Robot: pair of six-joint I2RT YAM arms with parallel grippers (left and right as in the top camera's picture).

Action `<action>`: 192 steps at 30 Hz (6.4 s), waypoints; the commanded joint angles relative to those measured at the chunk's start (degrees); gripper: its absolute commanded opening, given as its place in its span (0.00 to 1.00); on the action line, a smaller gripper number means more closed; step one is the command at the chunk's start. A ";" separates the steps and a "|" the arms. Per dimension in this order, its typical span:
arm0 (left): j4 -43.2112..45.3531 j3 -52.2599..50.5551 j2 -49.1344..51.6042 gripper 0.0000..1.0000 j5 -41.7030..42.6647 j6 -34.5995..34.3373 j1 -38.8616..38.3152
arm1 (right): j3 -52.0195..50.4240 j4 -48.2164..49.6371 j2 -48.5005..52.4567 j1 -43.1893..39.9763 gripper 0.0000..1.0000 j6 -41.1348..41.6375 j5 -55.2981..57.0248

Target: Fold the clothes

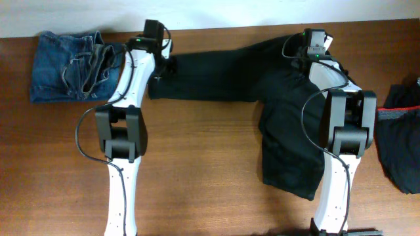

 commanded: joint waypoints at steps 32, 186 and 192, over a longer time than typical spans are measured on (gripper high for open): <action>-36.06 39.06 2.86 0.38 9.18 3.78 4.20 | 14.32 -33.09 -14.12 -0.74 0.99 -2.73 1.16; -24.85 -44.96 -17.14 0.00 8.15 0.46 2.84 | 22.27 -77.18 -35.74 -6.40 0.99 -7.28 -9.64; -26.80 -44.70 -23.08 0.00 6.32 1.79 0.44 | 18.80 -76.48 -34.36 -6.40 0.99 -7.43 -10.56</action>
